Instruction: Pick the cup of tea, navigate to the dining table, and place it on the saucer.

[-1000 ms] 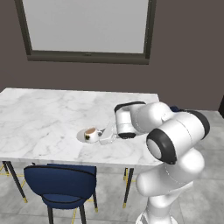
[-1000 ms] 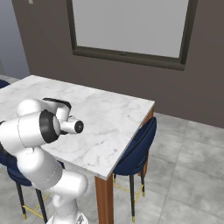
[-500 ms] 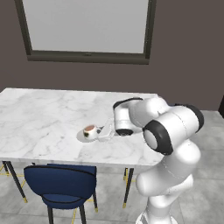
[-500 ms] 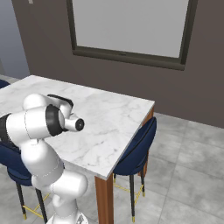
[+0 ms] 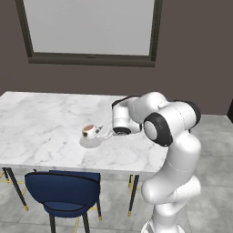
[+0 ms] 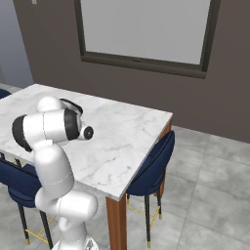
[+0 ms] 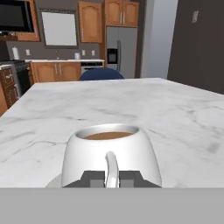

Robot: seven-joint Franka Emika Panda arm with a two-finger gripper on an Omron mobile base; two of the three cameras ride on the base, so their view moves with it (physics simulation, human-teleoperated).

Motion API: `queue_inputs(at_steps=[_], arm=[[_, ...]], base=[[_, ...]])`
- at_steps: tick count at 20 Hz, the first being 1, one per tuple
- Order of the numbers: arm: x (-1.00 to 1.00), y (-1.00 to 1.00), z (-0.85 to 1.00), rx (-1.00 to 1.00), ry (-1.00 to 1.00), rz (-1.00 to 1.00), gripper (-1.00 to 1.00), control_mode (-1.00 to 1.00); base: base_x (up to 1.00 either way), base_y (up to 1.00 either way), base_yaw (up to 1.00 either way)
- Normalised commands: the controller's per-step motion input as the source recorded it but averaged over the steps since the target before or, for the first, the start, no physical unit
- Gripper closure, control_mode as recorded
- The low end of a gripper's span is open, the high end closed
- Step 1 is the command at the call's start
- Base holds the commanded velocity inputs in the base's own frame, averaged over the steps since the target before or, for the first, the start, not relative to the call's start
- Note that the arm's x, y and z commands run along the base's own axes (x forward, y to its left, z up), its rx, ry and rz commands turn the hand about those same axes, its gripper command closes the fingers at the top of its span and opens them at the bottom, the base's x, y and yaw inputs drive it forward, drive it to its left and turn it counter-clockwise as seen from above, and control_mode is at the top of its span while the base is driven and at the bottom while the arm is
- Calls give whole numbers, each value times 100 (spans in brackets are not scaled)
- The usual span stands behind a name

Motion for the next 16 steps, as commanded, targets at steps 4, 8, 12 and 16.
queue_inputs(at_steps=[4, 8, 12, 16], arm=[[4, 20, 0, 0, 0, 0, 100, -100], [0, 1, -14, 0, 0, 0, 100, -100], [0, 0, -24, 0, 0, 0, 100, -100], [0, 0, -21, 0, 0, 0, 100, -100]], base=[[0, 0, 0], [0, 0, 0], [0, 0, 0], [0, 0, 0]])
